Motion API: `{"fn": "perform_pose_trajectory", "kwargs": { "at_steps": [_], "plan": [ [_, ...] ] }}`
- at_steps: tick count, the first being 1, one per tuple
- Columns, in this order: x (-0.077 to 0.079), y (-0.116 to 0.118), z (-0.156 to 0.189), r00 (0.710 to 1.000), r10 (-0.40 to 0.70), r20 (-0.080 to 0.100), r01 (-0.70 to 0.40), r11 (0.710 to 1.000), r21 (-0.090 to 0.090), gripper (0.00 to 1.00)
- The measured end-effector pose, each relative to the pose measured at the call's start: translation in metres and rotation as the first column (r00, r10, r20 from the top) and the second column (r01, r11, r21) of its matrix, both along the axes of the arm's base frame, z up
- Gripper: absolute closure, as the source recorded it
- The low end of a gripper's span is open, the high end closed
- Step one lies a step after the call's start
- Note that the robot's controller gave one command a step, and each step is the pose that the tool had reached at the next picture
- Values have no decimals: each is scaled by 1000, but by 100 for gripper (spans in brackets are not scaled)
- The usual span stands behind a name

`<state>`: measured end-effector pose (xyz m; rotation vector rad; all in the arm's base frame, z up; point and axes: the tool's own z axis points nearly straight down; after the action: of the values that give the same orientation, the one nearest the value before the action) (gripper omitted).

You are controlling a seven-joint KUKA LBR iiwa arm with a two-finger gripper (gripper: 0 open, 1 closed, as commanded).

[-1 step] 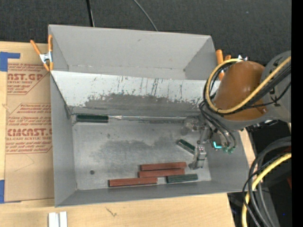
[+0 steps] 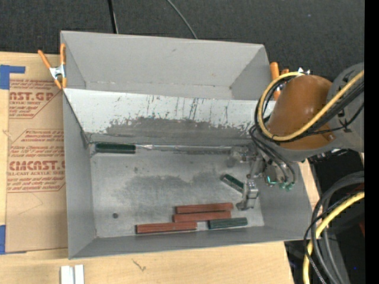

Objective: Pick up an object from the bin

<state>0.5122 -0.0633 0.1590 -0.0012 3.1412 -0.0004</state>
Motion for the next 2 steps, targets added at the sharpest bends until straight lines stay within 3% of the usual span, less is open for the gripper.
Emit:
{"fn": "perform_pose_trajectory", "kwargs": {
  "at_steps": [1,2],
  "plan": [
    [-21,11,-86,978,209,12,-209,978,-3,100],
    [-21,11,-86,978,209,13,-209,978,-3,100]
  ]
}}
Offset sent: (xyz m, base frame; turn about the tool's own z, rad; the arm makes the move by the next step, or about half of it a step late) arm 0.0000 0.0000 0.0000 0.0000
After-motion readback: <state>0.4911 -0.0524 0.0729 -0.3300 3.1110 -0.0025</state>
